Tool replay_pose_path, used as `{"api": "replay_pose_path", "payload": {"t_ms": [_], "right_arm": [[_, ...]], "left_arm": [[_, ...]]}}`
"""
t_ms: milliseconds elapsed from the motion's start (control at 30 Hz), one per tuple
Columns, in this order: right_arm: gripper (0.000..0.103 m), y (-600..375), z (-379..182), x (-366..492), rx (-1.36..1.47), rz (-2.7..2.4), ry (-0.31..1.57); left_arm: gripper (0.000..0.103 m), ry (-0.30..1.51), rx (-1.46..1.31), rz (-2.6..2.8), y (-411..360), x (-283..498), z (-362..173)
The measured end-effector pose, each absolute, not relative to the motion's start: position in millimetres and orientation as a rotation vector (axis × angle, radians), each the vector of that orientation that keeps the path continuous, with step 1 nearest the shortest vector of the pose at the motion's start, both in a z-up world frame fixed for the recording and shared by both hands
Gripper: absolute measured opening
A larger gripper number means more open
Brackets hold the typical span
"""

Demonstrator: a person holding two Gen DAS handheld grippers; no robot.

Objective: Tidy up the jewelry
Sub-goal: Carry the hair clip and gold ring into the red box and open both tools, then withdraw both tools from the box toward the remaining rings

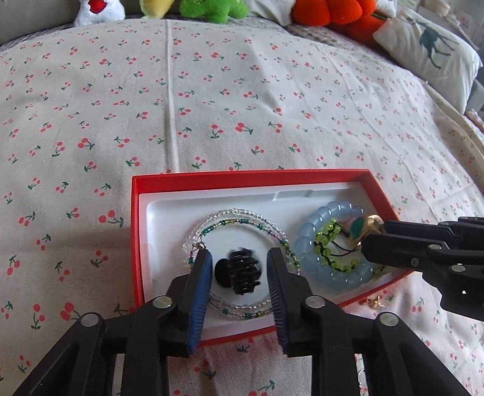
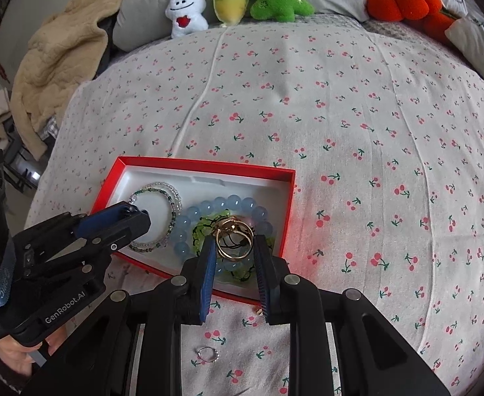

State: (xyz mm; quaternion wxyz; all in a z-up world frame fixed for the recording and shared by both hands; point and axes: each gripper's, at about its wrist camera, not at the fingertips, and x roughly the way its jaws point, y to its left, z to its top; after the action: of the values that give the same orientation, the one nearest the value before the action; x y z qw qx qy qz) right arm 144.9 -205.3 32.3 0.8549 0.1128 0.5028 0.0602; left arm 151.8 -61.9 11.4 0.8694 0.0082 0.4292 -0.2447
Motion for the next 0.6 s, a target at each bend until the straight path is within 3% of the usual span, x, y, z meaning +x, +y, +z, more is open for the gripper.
{"api": "replay_pose_path", "payload": {"t_ms": [200,333,600], "right_arm": [[0.028,-209.7,43.0,135.6,0.255,0.131,1.044],[0.036,-214.0,51.4,125.3,0.269,0.11,1.029],[0.043,-203.4,51.0,101.4,0.27,0.085,1.086]], "left_arm": [[0.042,0.875,0.005,-0.52,-54.2,131.7,26.3],[0.058,0.871,-0.011,-0.494,-40.2,113.3,33.2],[0.071,0.965,-0.055,-0.443,-15.4,96.2,24.9]]}}
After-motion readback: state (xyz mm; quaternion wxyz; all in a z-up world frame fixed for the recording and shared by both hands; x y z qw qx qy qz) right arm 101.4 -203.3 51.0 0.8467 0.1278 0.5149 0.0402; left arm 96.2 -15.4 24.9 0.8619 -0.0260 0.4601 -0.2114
